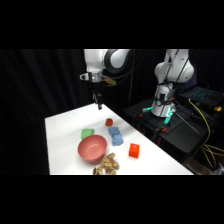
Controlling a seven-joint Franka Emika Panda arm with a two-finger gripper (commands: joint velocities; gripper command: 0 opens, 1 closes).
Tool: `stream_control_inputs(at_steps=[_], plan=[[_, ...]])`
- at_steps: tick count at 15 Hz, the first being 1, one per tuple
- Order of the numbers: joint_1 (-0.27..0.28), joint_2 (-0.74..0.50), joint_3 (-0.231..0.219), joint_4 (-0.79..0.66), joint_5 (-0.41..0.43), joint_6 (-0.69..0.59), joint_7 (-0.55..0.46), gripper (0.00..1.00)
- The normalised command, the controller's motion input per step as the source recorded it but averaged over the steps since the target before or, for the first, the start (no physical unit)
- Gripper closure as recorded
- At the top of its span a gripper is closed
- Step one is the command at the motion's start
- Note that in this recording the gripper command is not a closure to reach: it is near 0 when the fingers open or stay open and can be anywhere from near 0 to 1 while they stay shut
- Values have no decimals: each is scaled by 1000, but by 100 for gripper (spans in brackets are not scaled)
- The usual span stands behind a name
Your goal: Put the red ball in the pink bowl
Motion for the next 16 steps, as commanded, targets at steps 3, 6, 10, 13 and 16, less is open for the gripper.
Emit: stream_control_inputs(at_steps=[3, 6, 10, 13, 16], plan=[[-65, -82, -41, -394, 178, 495, -188, 0], [-62, 31, -29, -293, 167, 445, -162, 0], [-89, 165, 7, -126, 252, 398, -217, 0], [-112, 298, 69, 35, 222, 374, -168, 0], [-156, 297, 158, 104, 219, 237, -126, 0]])
